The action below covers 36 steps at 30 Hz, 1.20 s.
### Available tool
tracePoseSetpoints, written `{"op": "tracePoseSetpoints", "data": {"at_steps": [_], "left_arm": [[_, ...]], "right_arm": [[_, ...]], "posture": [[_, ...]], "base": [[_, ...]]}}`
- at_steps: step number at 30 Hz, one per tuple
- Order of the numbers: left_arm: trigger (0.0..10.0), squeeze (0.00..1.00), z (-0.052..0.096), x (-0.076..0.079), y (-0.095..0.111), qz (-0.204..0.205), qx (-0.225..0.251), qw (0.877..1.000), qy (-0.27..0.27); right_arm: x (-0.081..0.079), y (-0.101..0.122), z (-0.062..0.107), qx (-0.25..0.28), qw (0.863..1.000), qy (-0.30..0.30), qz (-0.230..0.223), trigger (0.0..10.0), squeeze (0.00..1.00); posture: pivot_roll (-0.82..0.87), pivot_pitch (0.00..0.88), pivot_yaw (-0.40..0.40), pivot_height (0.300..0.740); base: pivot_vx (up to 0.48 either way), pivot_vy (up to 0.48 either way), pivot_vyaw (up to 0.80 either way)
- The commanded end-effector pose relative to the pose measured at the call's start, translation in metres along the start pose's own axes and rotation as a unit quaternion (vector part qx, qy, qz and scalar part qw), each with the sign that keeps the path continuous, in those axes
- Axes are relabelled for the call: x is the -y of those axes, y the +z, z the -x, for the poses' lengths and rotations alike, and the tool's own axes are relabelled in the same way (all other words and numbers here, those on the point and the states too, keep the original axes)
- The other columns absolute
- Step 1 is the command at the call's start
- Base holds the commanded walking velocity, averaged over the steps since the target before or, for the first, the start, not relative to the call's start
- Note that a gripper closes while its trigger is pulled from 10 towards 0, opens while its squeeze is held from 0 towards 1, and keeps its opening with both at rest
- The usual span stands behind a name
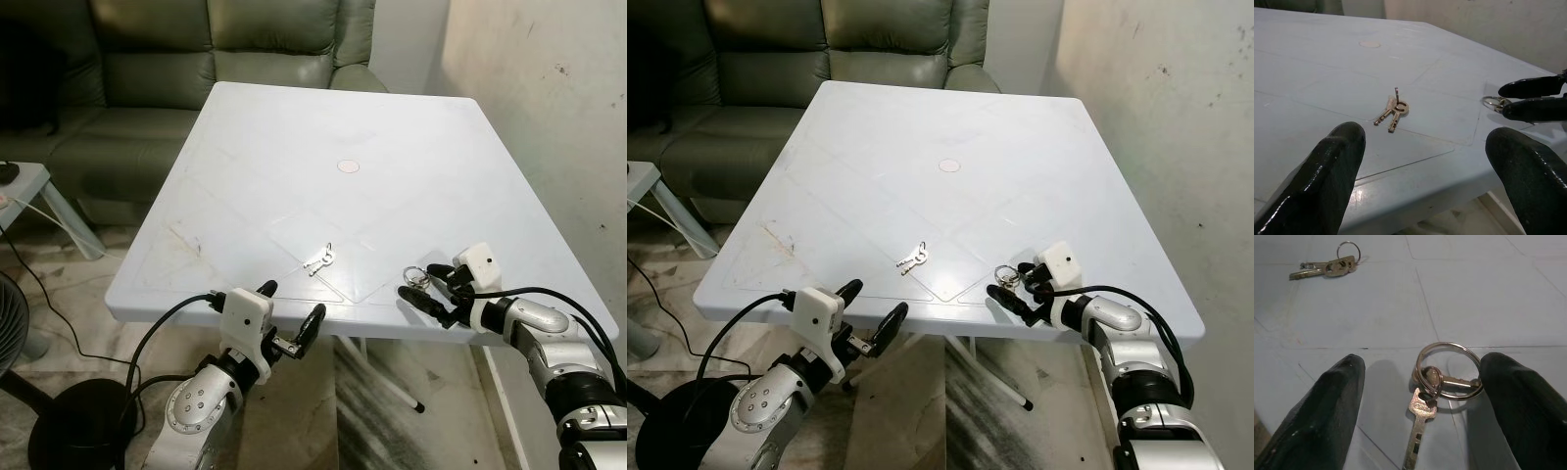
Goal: Hang keys on a hook
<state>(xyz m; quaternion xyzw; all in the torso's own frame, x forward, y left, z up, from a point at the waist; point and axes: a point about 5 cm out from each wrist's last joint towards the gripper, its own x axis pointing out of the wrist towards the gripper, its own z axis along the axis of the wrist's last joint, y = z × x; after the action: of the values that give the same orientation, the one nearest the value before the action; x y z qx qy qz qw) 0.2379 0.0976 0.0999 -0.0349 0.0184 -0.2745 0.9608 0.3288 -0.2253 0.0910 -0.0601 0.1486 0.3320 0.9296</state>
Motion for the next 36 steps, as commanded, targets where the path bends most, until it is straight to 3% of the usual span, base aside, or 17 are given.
{"op": "tracePoseSetpoints", "data": {"at_steps": [1, 3, 5, 7, 8, 9, 10, 14, 15, 16, 17, 18, 24, 26, 32, 33, 36], "left_arm": [[10.0, 0.0, -0.0001, 0.0004, 0.0038, -0.003, 0.004, 1.0, 0.0], [10.0, 0.0, -0.0003, -0.0002, 0.0041, -0.004, 0.004, 1.0, 0.0], [10.0, 0.0, -0.0005, -0.0007, 0.0043, -0.004, 0.004, 1.0, 0.001], [10.0, 0.0, -0.0002, -0.0007, 0.0042, -0.005, 0.004, 1.0, 0.001], [10.0, 0.0, 0.0, -0.0007, 0.0041, -0.004, 0.004, 1.0, 0.001], [10.0, 0.0, 0.0, -0.0007, 0.0042, -0.005, 0.004, 1.0, 0.001], [10.0, 0.0, 0.0001, -0.0009, 0.0041, -0.005, 0.004, 1.0, 0.002], [10.0, 0.0, 0.0004, -0.0009, 0.0041, -0.004, 0.003, 1.0, 0.003], [10.0, 0.0, 0.0003, -0.0009, 0.0042, -0.003, 0.004, 1.0, 0.003], [10.0, 0.0, 0.0002, -0.0009, 0.0043, -0.003, 0.004, 1.0, 0.003], [10.0, 0.0, 0.0003, -0.0011, 0.0044, -0.003, 0.004, 1.0, 0.003], [10.0, 0.0, 0.0001, -0.0013, 0.0043, -0.003, 0.004, 1.0, 0.004], [10.0, 0.0, -0.0001, -0.0018, 0.0045, -0.005, 0.004, 1.0, 0.003], [10.0, 0.0, -0.0003, -0.0017, 0.0045, -0.005, 0.004, 1.0, 0.003], [10.0, 0.0, -0.001, -0.0013, 0.0046, -0.005, 0.004, 1.0, 0.004], [10.0, 0.0, -0.0009, -0.0013, 0.0046, -0.005, 0.004, 1.0, 0.004], [10.0, 0.0, -0.0008, -0.0013, 0.0045, -0.005, 0.004, 1.0, 0.005]], "right_arm": [[0.0062, 0.0054, 0.0032, 0.008, 1.0, -0.008, 0.002, 9.5, 0.0], [0.0065, 0.0072, 0.0031, 0.014, 1.0, -0.006, -0.001, 9.0, 0.0], [0.0071, 0.0085, 0.003, 0.018, 1.0, -0.008, -0.001, 4.7, 0.0], [0.0075, 0.0088, 0.003, 0.019, 1.0, -0.009, -0.002, 4.7, 0.0], [0.0076, 0.0087, 0.003, 0.019, 1.0, -0.009, -0.001, 3.2, 0.0], [0.0077, 0.0089, 0.0031, 0.019, 1.0, -0.009, -0.001, 1.0, 0.0], [0.0079, 0.0088, 0.0033, 0.019, 1.0, -0.01, 0.002, 0.0, 0.0], [0.0079, 0.0085, 0.0035, 0.018, 1.0, -0.01, 0.003, 0.5, 0.0], [0.0078, 0.0085, 0.0035, 0.019, 1.0, -0.008, 0.002, 2.1, 0.0], [0.0077, 0.0085, 0.0035, 0.02, 1.0, -0.007, 0.001, 2.8, 0.0], [0.0076, 0.0086, 0.0033, 0.02, 1.0, -0.006, 0.001, 4.3, 0.0], [0.0072, 0.0084, 0.0033, 0.02, 1.0, -0.004, 0.001, 7.8, 0.0], [0.0055, 0.007, 0.0034, 0.015, 1.0, 0.01, 0.001, 8.4, 0.0], [0.0054, 0.0066, 0.0036, 0.014, 1.0, 0.011, 0.004, 7.4, 0.0], [0.0039, 0.0041, 0.0042, 0.008, 1.0, 0.02, 0.004, 7.1, 0.0], [0.0037, 0.0036, 0.0043, 0.007, 1.0, 0.02, 0.005, 5.8, 0.0], [0.0033, 0.0022, 0.0046, 0.003, 1.0, 0.022, 0.006, 7.1, 0.0]], "posture": [[0.02, 0.057, -0.026, 0.74], [0.02, 0.056, -0.025, 0.74], [0.02, 0.055, -0.024, 0.74], [0.02, 0.058, -0.024, 0.74], [0.02, 0.056, -0.024, 0.74], [0.02, 0.057, -0.024, 0.74], [0.02, 0.058, -0.025, 0.74], [0.02, 0.058, -0.024, 0.74], [0.02, 0.058, -0.024, 0.74], [0.02, 0.058, -0.024, 0.74], [0.02, 0.057, -0.023, 0.74], [0.02, 0.057, -0.023, 0.74], [0.02, 0.057, -0.022, 0.74], [0.02, 0.056, -0.022, 0.74], [0.02, 0.058, -0.023, 0.74], [0.02, 0.058, -0.023, 0.74], [0.02, 0.058, -0.023, 0.74]], "base": [[0.0, 0.0, 0.0], [0.0, 0.0, 0.0], [0.0, 0.0, 0.0], [0.0, 0.0, 0.0], [0.0, 0.0, 0.0], [0.0, 0.0, 0.0], [0.0, 0.0, 0.0], [0.0, 0.0, 0.0], [0.0, 0.0, 0.0], [0.0, 0.0, 0.0], [0.0, 0.0, 0.0], [0.0, 0.0, 0.0], [0.0, 0.0, 0.0], [0.0, 0.0, 0.0], [0.0, 0.0, 0.0], [0.0, 0.0, 0.0], [0.0, 0.0, 0.0]]}}
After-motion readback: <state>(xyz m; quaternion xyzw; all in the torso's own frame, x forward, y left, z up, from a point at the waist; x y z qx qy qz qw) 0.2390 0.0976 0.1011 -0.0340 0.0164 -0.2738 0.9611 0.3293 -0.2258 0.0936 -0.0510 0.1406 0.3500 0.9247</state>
